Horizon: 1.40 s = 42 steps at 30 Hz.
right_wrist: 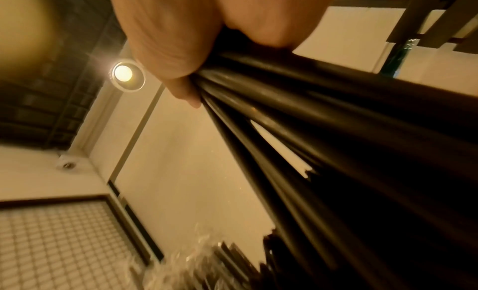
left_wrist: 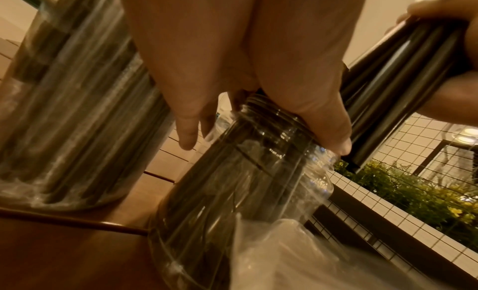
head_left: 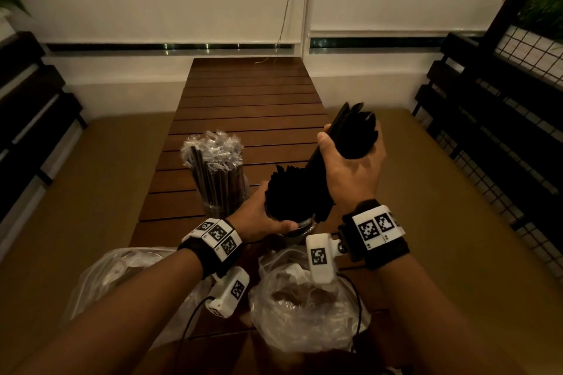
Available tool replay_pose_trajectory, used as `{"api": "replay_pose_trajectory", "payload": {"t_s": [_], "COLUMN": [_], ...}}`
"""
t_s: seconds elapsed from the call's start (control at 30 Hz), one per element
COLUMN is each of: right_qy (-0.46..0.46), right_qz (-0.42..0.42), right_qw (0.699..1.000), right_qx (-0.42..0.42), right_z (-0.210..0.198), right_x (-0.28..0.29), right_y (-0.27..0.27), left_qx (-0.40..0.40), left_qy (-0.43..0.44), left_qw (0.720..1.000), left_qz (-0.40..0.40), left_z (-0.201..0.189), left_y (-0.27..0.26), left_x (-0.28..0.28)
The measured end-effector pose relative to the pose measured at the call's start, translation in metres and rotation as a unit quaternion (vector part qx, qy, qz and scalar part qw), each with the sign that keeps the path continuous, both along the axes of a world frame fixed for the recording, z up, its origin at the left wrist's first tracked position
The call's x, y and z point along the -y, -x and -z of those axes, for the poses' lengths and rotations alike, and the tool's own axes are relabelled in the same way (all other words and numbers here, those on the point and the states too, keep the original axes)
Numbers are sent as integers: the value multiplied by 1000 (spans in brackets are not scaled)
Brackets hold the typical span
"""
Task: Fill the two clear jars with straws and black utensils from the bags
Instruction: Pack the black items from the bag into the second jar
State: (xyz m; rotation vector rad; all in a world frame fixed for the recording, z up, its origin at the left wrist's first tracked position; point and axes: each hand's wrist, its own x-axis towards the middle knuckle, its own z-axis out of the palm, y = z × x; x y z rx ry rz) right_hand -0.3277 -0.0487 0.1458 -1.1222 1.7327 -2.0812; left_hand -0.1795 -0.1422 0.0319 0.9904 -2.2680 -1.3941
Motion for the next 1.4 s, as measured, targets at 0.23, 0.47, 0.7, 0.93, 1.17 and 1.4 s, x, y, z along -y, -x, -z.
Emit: {"api": "replay_pose_trajectory", "payload": {"t_s": [0.23, 0.47, 0.7, 0.93, 1.17, 1.4], "right_qy": [-75, -43, -52, -52, -74, -138], "right_qz": [-85, -69, -89, -103, -133, -171], "right_qw": [989, 990, 990, 989, 987, 975], "right_qx": [-99, -111, -96, -98, -51, -39], "right_z": [3, -1, 24, 35, 38, 42], "right_x": [4, 4, -3, -13, -13, -16], "right_y": [-16, -1, -5, -1, -1, 5], "left_qx": [-18, -26, -16, -41, -161, -207], "left_qy": [17, -25, -26, -13, 105, 88], "left_qw": [1000, 999, 999, 999, 980, 972], "left_qz": [12, 23, 12, -2, -59, -72], "left_z": [-7, -11, -13, -17, -40, -45], "left_y": [1, 1, -1, 1, 12, 16], "left_x": [-3, -2, -5, -11, -32, -33]}}
